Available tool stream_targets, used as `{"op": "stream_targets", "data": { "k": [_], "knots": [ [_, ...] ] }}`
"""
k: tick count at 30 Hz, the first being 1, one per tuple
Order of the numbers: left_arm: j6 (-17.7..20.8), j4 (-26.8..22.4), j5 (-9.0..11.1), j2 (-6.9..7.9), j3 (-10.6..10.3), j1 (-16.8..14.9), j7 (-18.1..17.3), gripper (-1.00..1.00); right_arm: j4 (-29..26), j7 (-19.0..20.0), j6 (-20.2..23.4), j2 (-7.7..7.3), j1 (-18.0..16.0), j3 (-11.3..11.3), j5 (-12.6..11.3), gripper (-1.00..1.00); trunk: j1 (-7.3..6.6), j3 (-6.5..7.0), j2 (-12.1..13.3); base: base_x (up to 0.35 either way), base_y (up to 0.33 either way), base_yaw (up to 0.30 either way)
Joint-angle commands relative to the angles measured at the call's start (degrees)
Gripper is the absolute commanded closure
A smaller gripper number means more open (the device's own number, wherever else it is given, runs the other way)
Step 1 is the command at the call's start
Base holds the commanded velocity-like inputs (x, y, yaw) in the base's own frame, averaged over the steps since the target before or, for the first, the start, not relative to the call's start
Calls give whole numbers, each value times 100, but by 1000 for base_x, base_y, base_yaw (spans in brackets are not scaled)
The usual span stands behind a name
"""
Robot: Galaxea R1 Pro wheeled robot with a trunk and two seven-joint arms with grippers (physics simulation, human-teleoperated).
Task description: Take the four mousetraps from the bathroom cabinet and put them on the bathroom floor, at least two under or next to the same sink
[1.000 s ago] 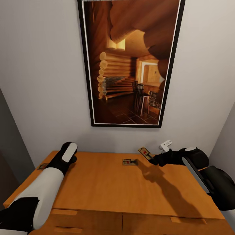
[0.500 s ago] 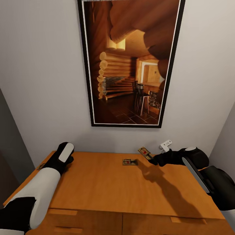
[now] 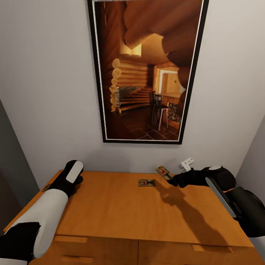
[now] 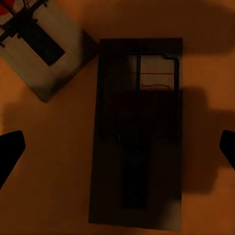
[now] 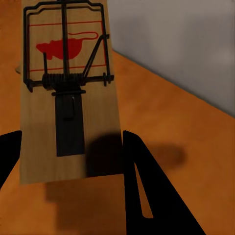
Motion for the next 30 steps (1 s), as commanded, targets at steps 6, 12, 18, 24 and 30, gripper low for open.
{"op": "stream_targets", "data": {
  "k": [6, 12, 18, 24, 30],
  "knots": [
    [54, -39, 33, -2, 8, -3, 49, -100, 40, 2, 30, 57, -7, -51, -36, 100, 1, -8, -5, 0, 0, 0],
    [61, -40, 36, 1, 8, -3, 50, -100, 40, 2, 30, 62, -8, -66, -36, 100, 1, -8, -5, 0, 0, 0],
    [63, -40, 37, -5, 8, -3, 54, -100, 40, 1, 30, 65, -4, -130, -36, 100, 1, -8, -5, 0, 0, 0],
    [64, -40, 35, -7, 8, -3, 50, -100, 40, 1, 30, 66, -3, -145, -36, 100, 1, -8, -5, 0, 0, 0],
    [64, -40, 34, -14, 12, -3, 62, -100, 40, 1, 30, 66, -4, -147, -36, 100, 1, -8, -5, -149, 0, 0]
  ]
}}
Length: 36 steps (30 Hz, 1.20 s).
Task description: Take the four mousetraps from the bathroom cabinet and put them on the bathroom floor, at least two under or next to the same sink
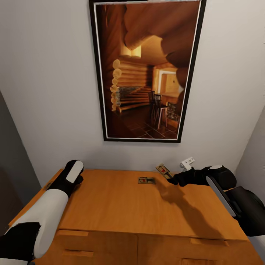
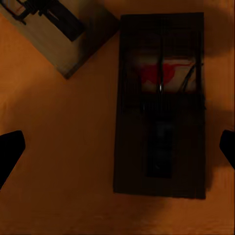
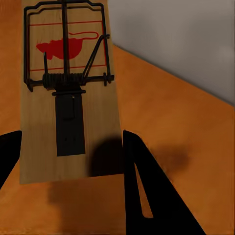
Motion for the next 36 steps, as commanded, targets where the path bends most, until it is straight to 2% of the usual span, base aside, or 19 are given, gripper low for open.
{"op": "stream_targets", "data": {
  "k": [1, 22, 36],
  "knots": [
    [29, -9, 41, 1, -1, -3, 42, -100, -4, -42, 31, -4, -7, 9, -38, 100, -2, -8, -5, -203, 0, 0],
    [20, -9, 10, 4, -5, -3, 68, -100, -6, -42, 31, -4, -7, 9, -30, 100, -2, -8, -5, -25, 0, 0],
    [11, -27, -14, 0, -4, -3, 79, -100, -5, -42, 31, -5, -7, 9, -29, 100, -2, -8, -5, 22, -68, 0]
  ]
}}
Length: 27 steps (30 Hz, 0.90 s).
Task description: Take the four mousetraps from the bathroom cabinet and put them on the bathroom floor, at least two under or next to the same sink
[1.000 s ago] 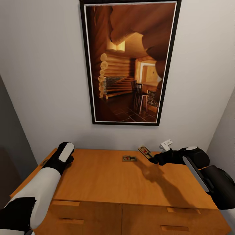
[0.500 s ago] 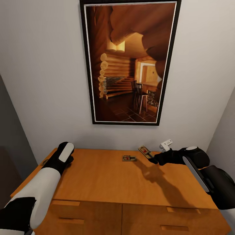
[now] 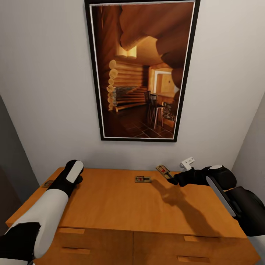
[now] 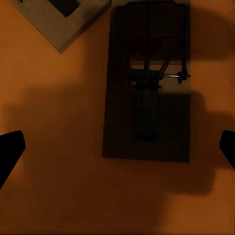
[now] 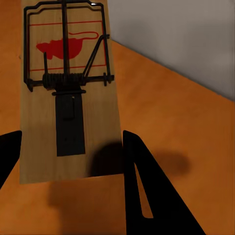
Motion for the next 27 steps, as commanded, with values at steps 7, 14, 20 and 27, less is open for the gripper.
{"op": "stream_targets", "data": {
  "k": [7, 14, 20, 27],
  "knots": [
    [30, -1, 34, 1, -1, -3, 41, -100, -9, -43, 31, -6, -7, 8, -38, 100, 1, -8, -5, 1, -3, 0],
    [30, 0, 33, 3, -1, -3, 41, -100, -9, -43, 31, -7, -9, 8, -38, 100, 1, -8, -5, 1, 0, 0],
    [13, -13, 29, 9, 5, -3, 40, -100, -7, -43, 31, -5, -8, 8, -38, 100, 1, -8, -5, 137, 0, 0],
    [-26, -17, 27, 9, 6, -3, 45, -100, -6, -43, 31, -6, -9, 6, -38, 100, 1, -8, -5, 44, 0, 0]
  ]
}}
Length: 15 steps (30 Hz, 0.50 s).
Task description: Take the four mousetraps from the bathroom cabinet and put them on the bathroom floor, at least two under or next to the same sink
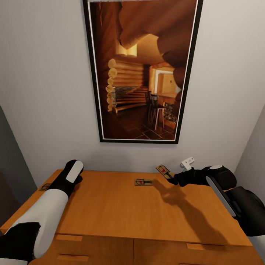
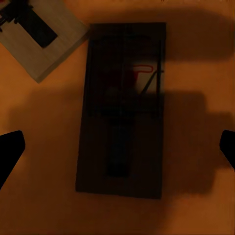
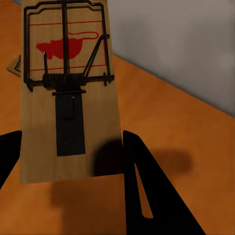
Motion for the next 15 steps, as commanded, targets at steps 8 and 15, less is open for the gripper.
{"op": "stream_targets", "data": {
  "k": [8, 15],
  "knots": [
    [25, 18, 41, 2, -2, -3, 36, -100, -7, -43, 31, -3, -6, 9, -38, 100, 1, -8, -5, 5, 0, 0],
    [21, 31, 45, 2, -2, -3, 28, -100, -6, -43, 31, -3, -6, 7, -38, 100, 1, -8, -5, 0, 0, 0]
  ]
}}
